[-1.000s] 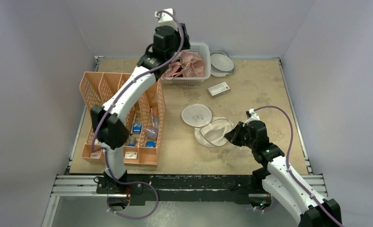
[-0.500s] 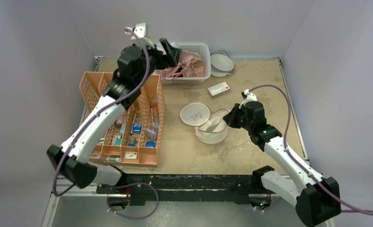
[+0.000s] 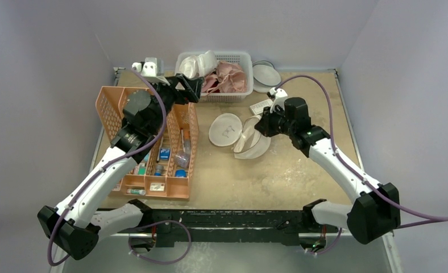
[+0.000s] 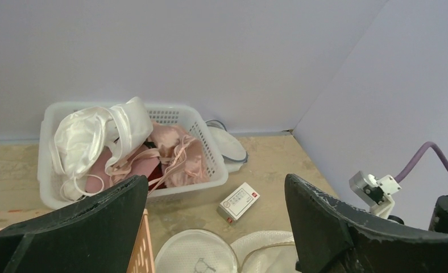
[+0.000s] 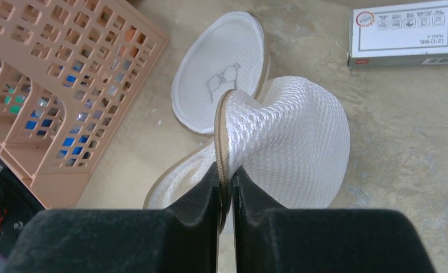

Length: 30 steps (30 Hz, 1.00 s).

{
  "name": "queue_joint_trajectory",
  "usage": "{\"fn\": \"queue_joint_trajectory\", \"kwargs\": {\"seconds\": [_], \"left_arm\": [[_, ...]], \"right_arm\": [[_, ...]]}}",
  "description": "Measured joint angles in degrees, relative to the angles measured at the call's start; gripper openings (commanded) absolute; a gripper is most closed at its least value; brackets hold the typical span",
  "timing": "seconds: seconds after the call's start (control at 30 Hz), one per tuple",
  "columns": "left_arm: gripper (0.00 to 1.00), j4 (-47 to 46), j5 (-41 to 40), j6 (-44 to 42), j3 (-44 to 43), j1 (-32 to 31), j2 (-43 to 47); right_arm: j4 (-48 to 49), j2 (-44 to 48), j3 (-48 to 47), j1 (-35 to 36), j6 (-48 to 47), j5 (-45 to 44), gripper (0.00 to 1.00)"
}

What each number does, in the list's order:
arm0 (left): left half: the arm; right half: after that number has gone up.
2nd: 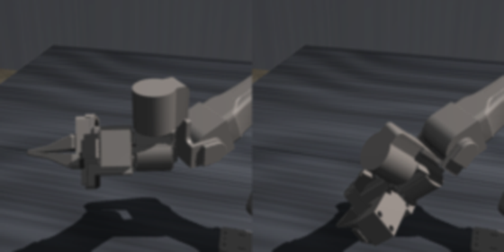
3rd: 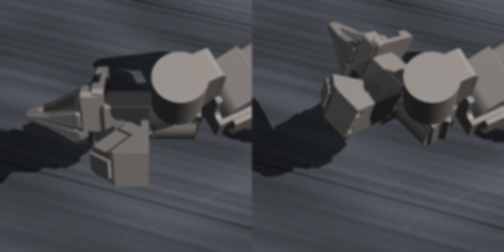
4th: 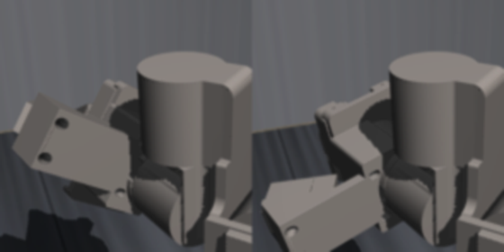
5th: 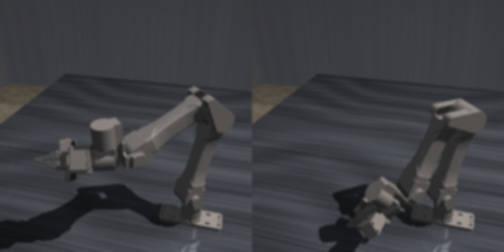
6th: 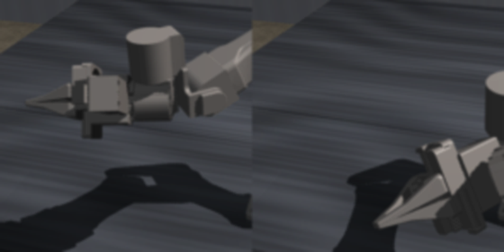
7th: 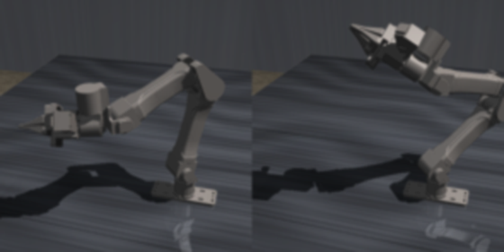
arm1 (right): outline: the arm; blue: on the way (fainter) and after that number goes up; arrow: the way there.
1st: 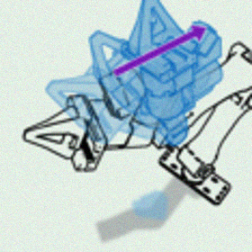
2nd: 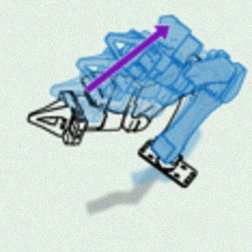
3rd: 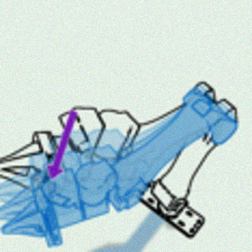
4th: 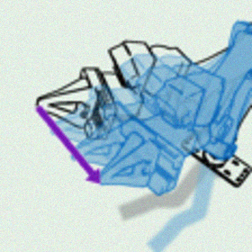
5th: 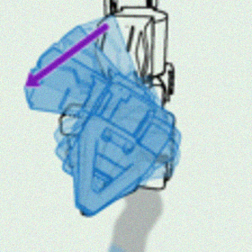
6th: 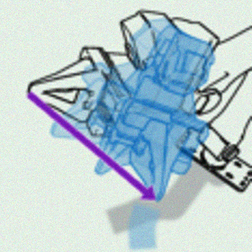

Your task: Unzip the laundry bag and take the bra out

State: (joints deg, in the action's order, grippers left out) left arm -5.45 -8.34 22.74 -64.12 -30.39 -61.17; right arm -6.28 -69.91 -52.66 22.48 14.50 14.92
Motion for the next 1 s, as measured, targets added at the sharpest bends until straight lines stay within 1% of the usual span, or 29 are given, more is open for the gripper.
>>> {"fn": "queue_joint_trajectory", "kwargs": {"seconds": [0.1, 0.17, 0.23, 0.3, 0.4, 0.5, 0.53, 0.67, 0.7, 0.8, 0.9, 1.0], "left_arm": [[0.89, -0.2, -0.6, -0.1, 0.3, 0.0, 0.0], [0.89, -1.0, -0.8, -0.2, 0.3, 0.0, 0.0], [0.89, -1.4, -0.9, -0.2, 0.4, 0.0, 0.0], [0.89, -1.7, -0.8, -0.2, 0.4, 0.0, 0.0], [0.89, -2.1, -0.8, -0.2, 0.4, 0.0, -0.1], [0.89, -2.3, -0.8, -0.2, 0.4, 0.0, -0.2], [0.89, -2.3, -0.8, -0.2, 0.4, 0.0, -0.2], [0.89, -2.5, -0.8, -0.2, 0.4, 0.0, -0.2], [0.89, -2.7, -0.8, -0.2, 0.5, 0.0, -0.3], [0.89, -2.7, -0.8, -0.2, 0.7, 0.0, -0.5], [0.89, -2.6, -0.9, -0.3, 1.0, 0.0, -0.7], [0.89, -2.7, -1.3, -0.5, 1.1, 0.0, -0.7]], "right_arm": [[-2.1, 0.2, -0.1, -0.3, -0.7, 0.0, 0.15], [-3.5, -0.3, -0.1, -1.8, -0.8, 0.0, 0.14], [-4.6, -1.6, -0.1, -5.0, -1.0, 1.0, 0.11], [-5.5, -3.4, -0.1, -8.5, -1.1, 0.8, 0.11], [-9.1, -6.3, -0.3, -12.4, -1.5, -4.0, 0.13], [-13.1, -7.7, -1.9, -12.9, -2.5, -10.4, 0.18], [-14.2, -8.0, -3.0, -12.7, -3.0, -12.9, 0.20], [-15.1, -8.5, -7.5, -11.2, -4.3, -20.1, 0.43], [-15.7, -8.5, -8.9, -10.3, -4.5, -21.7, 0.49], [-18.1, -8.5, -13.8, -5.4, -4.6, -25.4, 0.61], [-20.5, -8.5, -18.0, -0.9, -4.8, -27.4, 0.67], [-20.5, -8.5, -19.1, 2.6, -5.8, -27.1, 0.71]]}}
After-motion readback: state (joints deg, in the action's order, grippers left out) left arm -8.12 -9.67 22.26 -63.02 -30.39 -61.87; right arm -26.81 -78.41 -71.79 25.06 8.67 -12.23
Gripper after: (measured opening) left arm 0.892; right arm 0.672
